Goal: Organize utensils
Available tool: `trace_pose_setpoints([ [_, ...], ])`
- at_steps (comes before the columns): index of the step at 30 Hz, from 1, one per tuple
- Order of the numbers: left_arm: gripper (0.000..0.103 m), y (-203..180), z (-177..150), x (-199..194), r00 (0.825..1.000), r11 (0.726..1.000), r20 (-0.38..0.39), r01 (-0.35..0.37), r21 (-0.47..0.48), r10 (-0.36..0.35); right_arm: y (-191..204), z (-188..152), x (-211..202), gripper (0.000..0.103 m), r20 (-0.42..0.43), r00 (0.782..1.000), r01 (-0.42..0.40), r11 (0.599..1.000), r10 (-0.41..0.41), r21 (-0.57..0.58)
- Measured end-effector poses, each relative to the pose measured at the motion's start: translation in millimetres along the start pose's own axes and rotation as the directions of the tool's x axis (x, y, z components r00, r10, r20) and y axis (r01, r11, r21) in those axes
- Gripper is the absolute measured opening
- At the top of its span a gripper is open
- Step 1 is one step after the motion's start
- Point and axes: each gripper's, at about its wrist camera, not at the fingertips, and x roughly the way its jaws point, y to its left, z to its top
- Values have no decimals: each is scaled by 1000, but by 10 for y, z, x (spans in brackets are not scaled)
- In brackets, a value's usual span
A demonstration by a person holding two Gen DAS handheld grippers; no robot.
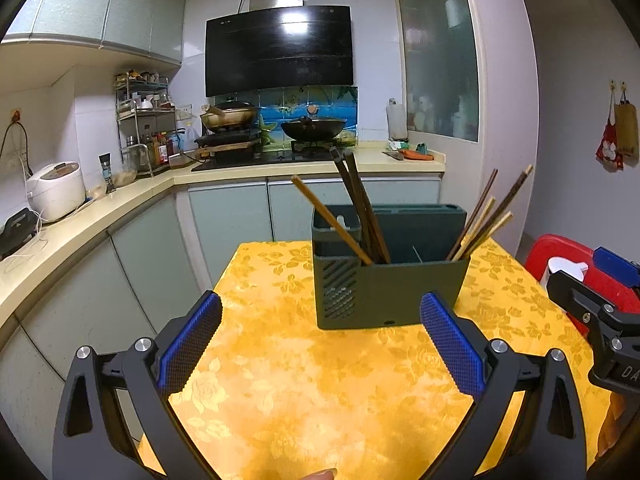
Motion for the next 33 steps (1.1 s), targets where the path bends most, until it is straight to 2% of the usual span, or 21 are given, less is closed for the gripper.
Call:
trace_pose_setpoints([
  [11,96,-70,-222,-135,1000,1000,27,-11,11,10,26,-221,-92,96,-6,1000,-4,1000,4,8],
  [26,96,43,-144,-259,998,999,49,-40,-13,41,77,-116,-190,96,26,1000,-15,1000,15,-3],
  [33,96,44,-177,-223,998,999,27,-49,-1,49,108,-112,-175,96,18,1000,-18,1000,18,-3],
])
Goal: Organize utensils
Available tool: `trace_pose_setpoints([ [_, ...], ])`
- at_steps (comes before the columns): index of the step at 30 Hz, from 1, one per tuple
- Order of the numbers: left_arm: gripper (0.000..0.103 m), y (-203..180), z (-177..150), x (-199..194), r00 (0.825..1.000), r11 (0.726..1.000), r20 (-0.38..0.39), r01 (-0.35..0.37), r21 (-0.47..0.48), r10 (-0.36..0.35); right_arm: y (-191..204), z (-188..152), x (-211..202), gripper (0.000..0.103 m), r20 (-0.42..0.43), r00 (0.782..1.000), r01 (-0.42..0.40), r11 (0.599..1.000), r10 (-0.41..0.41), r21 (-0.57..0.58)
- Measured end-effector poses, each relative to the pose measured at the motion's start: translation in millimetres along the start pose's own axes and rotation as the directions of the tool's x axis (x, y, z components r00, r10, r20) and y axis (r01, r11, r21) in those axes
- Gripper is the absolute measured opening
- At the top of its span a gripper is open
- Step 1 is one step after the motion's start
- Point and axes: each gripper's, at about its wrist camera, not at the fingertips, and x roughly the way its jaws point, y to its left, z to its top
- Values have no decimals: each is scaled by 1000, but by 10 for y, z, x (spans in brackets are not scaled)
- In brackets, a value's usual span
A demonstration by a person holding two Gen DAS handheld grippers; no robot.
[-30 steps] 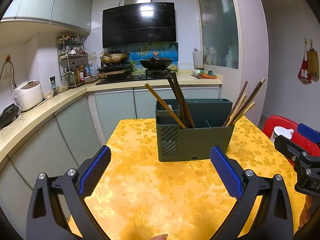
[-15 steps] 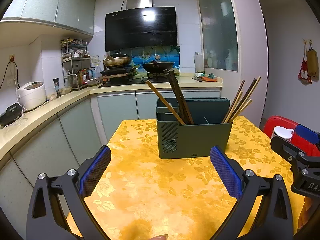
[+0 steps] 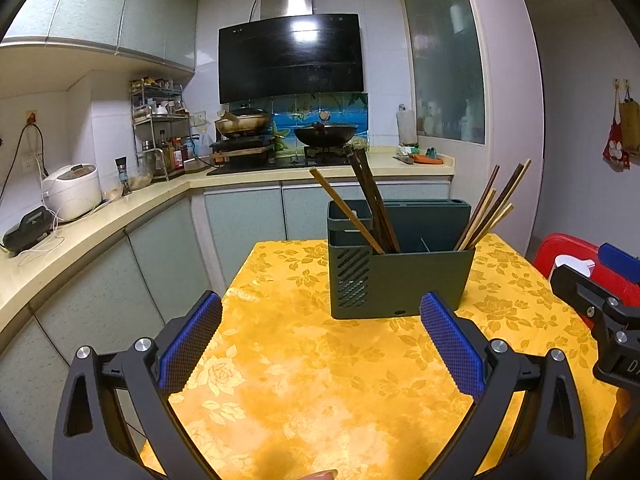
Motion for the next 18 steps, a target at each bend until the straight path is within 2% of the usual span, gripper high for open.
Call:
trace_pose_setpoints([
  [18,96,-21,-65,43,1000,1000,-31,0,16,1,7,-14,54,96,-19,1000,1,1000,-1,8],
])
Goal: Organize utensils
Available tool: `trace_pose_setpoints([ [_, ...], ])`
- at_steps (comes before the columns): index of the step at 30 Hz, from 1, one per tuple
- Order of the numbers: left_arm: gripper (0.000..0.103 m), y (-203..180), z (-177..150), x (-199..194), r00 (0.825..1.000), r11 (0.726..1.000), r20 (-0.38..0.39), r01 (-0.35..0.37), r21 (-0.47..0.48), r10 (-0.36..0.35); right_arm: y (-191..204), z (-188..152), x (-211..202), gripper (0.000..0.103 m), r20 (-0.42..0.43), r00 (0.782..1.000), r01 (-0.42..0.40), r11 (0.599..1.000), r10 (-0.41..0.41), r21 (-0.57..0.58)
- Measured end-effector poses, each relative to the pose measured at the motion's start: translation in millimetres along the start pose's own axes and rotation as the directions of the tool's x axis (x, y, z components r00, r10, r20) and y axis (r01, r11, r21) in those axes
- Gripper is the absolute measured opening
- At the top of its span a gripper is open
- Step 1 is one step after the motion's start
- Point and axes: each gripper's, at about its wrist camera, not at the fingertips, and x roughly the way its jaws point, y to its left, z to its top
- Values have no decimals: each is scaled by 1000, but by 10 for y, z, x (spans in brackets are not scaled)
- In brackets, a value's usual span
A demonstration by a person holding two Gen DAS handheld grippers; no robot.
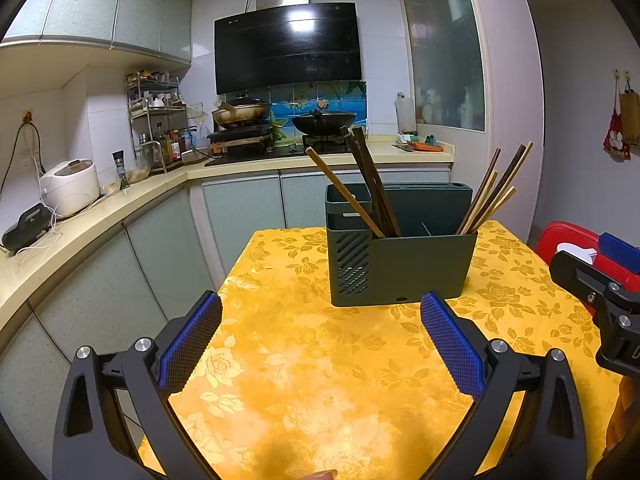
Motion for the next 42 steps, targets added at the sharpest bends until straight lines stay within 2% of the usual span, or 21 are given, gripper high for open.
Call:
trace_pose_setpoints([
  [42,96,7,-58,33,1000,1000,-4,0,3,0,29,-87,47,96,-16,1000,2,1000,-2,4],
])
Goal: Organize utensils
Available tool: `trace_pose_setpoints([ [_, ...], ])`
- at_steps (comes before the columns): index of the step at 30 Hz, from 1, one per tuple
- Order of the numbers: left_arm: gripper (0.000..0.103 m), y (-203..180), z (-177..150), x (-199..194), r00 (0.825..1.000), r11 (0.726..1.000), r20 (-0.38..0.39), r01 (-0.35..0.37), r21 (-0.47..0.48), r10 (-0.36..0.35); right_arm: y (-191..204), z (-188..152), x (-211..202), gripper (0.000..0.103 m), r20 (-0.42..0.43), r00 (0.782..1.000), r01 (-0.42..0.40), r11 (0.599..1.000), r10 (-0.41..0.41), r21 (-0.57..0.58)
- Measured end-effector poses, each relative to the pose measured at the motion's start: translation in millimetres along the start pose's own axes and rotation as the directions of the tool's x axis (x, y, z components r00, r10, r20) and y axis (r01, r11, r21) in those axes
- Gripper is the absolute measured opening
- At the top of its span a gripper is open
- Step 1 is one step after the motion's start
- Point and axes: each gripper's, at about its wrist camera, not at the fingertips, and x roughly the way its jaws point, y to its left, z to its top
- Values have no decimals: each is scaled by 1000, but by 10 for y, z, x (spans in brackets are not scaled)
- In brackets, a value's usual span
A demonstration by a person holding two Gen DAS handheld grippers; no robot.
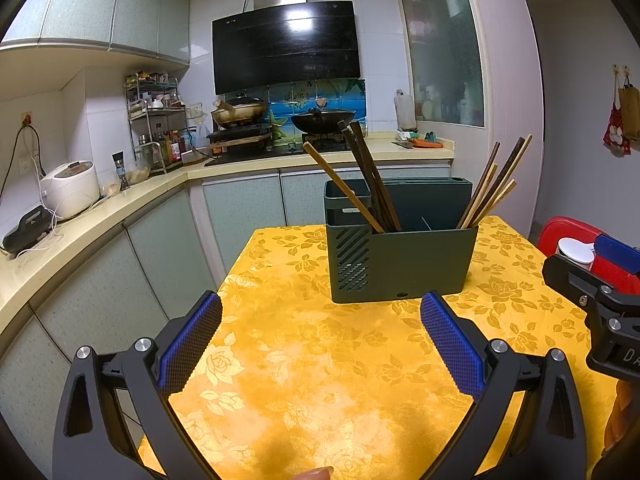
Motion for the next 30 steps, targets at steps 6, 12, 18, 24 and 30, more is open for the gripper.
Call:
trace_pose_setpoints([
  [6,96,-3,3,0,1000,1000,-1,-1,-1,1,-1,4,1,96,1,1000,0,1000,0,1],
  [12,96,-5,5,1,1000,1000,0,-1,0,1,-9,17,6,96,0,1000,0,1000,0,-1],
  [18,96,-9,1,5,1000,1000,-1,0,0,0,-5,15,10,96,-1,1000,-1,1000,1,-1],
  [24,96,-12,-6,5,1000,1000,-1,1,2,-1,-1,17,10,96,-1,1000,-1,1000,1,-2],
  [30,96,-20,-21,-14,1000,1000,9,6,10,-6,12,-56,1,96,-9,1000,1,1000,-1,-1],
])
